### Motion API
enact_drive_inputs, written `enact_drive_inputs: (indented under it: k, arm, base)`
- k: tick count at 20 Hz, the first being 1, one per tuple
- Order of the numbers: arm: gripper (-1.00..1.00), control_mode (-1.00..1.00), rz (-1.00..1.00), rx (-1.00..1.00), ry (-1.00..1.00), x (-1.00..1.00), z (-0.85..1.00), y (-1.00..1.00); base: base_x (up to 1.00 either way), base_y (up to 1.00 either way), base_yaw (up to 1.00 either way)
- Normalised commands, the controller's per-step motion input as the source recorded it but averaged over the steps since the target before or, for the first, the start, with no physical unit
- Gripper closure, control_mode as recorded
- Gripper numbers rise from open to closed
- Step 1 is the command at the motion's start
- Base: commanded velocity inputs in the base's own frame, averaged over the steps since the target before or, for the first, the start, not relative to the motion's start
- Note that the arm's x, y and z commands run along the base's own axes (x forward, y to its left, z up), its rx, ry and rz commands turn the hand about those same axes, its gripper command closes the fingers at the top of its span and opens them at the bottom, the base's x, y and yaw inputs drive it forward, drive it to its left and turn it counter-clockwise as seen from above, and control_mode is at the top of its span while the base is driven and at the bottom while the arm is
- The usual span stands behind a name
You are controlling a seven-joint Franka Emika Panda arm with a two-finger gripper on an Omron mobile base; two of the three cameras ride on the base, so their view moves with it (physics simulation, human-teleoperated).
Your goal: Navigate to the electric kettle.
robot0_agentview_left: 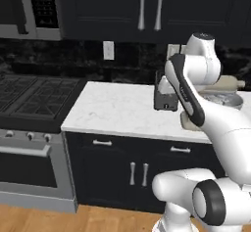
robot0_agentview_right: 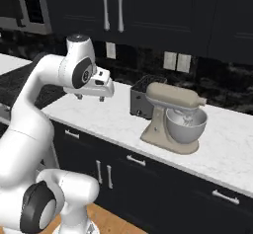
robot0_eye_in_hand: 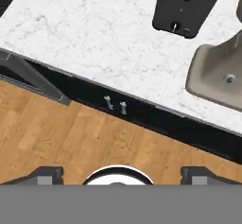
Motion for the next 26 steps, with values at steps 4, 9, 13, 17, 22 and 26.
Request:
enact_drive_inputs:
  k: [4, 9, 13, 17, 22, 26]
  arm:
    - [-1.0, 1.0, 0.0, 0.0, 0.0, 0.0, 0.0, 0.0]
    - [-1.0, 1.0, 0.0, 0.0, 0.0, 0.0, 0.0, 0.0]
    - [-1.0, 1.0, 0.0, 0.0, 0.0, 0.0, 0.0, 0.0]
    - [-1.0, 1.0, 0.0, 0.0, 0.0, 0.0, 0.0, 0.0]
    - [-1.0, 1.0, 0.0, 0.0, 0.0, 0.0, 0.0, 0.0]
    - [-1.0, 1.0, 0.0, 0.0, 0.0, 0.0, 0.0, 0.0]
  base:
    - [-0.6, 0.0, 0.76]
    - [-0.38, 0.0, 0.74]
    - [-0.3, 0.0, 0.68]
    - [-0.09, 0.0, 0.58]
    - [0.0, -0.02, 0.52]
    - [0.04, 0.0, 0.4]
